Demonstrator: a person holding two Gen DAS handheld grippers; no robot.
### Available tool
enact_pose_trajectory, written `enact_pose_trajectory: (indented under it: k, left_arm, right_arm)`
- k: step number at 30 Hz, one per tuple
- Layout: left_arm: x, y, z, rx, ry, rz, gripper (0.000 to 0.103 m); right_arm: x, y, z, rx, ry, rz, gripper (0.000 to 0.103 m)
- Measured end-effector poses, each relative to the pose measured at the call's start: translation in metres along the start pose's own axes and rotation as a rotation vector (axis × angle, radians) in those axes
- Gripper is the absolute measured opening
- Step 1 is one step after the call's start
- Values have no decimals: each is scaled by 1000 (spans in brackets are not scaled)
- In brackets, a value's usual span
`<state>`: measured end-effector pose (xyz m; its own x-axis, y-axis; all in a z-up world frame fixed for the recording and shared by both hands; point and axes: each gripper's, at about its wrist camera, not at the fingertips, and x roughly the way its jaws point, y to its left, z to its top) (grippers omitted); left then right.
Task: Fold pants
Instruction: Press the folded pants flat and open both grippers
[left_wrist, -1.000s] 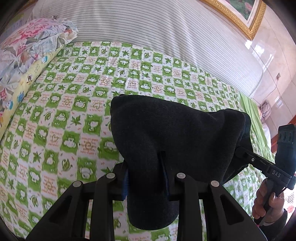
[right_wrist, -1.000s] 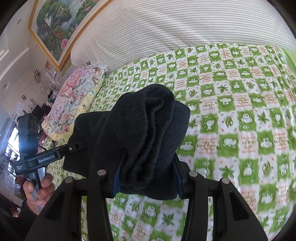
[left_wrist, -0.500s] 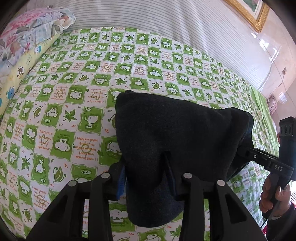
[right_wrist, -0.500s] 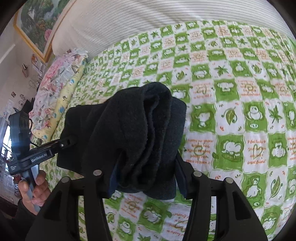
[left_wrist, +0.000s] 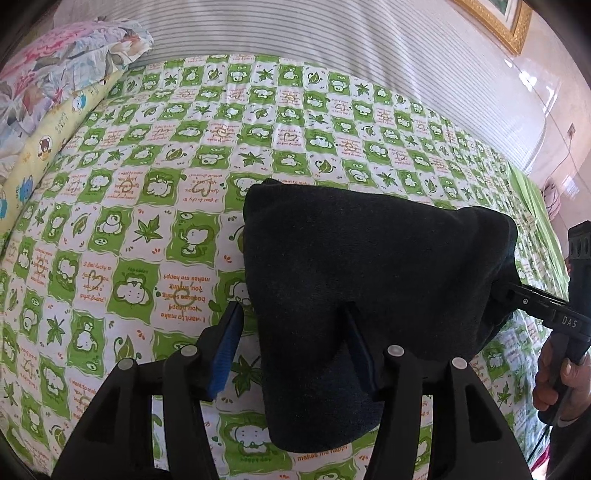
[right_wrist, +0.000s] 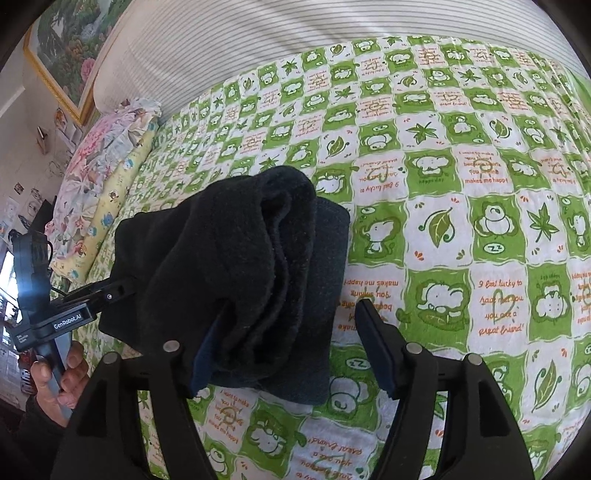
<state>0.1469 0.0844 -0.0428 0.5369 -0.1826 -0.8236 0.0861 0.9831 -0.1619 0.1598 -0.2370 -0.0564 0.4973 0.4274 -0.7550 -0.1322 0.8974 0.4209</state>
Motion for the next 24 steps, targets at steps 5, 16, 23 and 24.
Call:
enact_pose_trajectory:
  k: [5, 16, 23, 24]
  left_arm:
    - [-14, -9, -2, 34, -21, 38, 55]
    - [-43, -24, -18, 79, -48, 67, 60]
    - [-53, -33, -31, 120, -62, 114, 64]
    - [-55, -34, -32, 121, -65, 117, 65]
  right_arm:
    - [-14, 12, -1, -36, -19, -11, 69]
    - [-42, 38, -12, -120, -42, -7, 71]
    - [-50, 59, -21, -221, -43, -25, 71]
    - [-51, 61, -22, -236, -41, -30, 71]
